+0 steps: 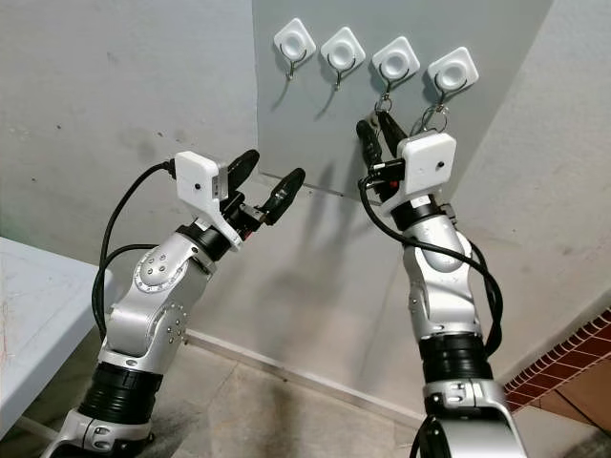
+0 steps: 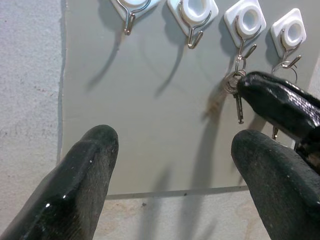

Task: Hang keys on a hook

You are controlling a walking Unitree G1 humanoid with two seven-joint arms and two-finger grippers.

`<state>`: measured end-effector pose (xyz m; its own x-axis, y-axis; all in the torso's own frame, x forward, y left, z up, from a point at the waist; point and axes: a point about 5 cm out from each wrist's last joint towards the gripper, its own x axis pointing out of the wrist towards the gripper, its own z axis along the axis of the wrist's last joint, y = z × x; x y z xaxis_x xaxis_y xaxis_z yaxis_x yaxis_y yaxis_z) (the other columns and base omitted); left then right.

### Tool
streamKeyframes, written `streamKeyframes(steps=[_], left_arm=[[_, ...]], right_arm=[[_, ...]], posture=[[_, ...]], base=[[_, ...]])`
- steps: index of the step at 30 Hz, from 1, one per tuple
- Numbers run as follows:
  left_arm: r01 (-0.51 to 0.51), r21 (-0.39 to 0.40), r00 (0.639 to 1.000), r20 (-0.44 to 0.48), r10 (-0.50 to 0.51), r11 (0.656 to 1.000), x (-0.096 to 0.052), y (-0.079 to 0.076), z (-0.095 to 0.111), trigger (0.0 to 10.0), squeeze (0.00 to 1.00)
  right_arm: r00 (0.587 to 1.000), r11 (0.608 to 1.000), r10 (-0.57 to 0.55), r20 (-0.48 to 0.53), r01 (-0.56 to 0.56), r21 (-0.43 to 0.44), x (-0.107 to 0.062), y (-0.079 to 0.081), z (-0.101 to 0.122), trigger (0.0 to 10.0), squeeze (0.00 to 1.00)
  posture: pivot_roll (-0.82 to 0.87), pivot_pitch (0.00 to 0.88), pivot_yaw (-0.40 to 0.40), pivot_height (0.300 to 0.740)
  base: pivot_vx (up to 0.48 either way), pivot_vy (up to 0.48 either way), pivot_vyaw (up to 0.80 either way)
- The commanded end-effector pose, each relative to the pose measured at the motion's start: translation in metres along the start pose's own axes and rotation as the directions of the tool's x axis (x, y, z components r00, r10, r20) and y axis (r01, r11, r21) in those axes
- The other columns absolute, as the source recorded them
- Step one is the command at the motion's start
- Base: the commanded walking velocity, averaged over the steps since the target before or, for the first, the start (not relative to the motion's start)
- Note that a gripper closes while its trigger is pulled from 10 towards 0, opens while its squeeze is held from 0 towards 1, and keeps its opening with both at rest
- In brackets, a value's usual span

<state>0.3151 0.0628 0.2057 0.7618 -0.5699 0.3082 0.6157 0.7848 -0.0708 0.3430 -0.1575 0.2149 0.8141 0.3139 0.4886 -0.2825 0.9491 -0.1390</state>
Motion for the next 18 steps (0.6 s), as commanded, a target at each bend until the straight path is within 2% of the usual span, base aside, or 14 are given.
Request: streamKeyframes(steps=[1, 3, 5, 10, 15, 18], left_arm=[[-0.015, -0.003, 1.000, 0.005, 0.015, 1.000, -0.001, 0.001, 0.001, 10.0, 0.00], [-0.022, -0.006, 1.000, 0.003, 0.022, 1.000, -0.002, 0.001, 0.000, 10.0, 0.00], [-0.026, -0.008, 1.000, 0.002, 0.026, 1.000, -0.002, 0.002, 0.000, 10.0, 0.00], [-0.063, -0.008, 0.998, 0.003, 0.063, 0.998, -0.004, 0.006, -0.002, 10.0, 0.00], [-0.151, -0.046, 0.988, -0.024, 0.150, 0.987, -0.013, 0.016, -0.016, 10.0, 0.00], [-0.182, -0.044, 0.983, -0.038, 0.180, 0.982, -0.018, 0.020, -0.022, 10.0, 0.00]], right_arm=[[0.998, 1.000, -0.013, 0.059, 0.013, -0.009, 0.001, 0.001, 0.009, 10.0, 1.00], [0.996, 0.999, -0.025, 0.088, 0.022, 0.035, 0.000, 0.004, 0.010, 10.0, 1.00], [0.996, 1.000, -0.023, 0.081, 0.022, 0.005, -0.001, 0.005, 0.010, 10.0, 1.00], [0.997, 0.998, -0.042, 0.060, 0.040, 0.041, -0.008, 0.007, 0.005, 10.0, 1.00], [0.998, 0.995, -0.068, -0.002, 0.068, 0.068, -0.031, 0.014, -0.011, 10.0, 1.00], [0.996, 0.993, -0.084, -0.039, 0.087, 0.082, -0.042, 0.018, -0.018, 10.0, 1.00]], posture=[[-0.02, 0.001, -0.025, 0.740], [-0.02, 0.004, -0.023, 0.740], [-0.02, 0.004, -0.023, 0.740], [-0.02, 0.004, -0.023, 0.740], [-0.01, 0.000, -0.023, 0.740], [-0.01, 0.000, -0.023, 0.740]], base=[[0.000, 0.000, 0.00], [0.000, 0.000, 0.00], [0.000, 0.000, 0.00], [0.000, 0.000, 0.00], [0.000, 0.000, 0.00], [0.000, 0.000, 0.00]])
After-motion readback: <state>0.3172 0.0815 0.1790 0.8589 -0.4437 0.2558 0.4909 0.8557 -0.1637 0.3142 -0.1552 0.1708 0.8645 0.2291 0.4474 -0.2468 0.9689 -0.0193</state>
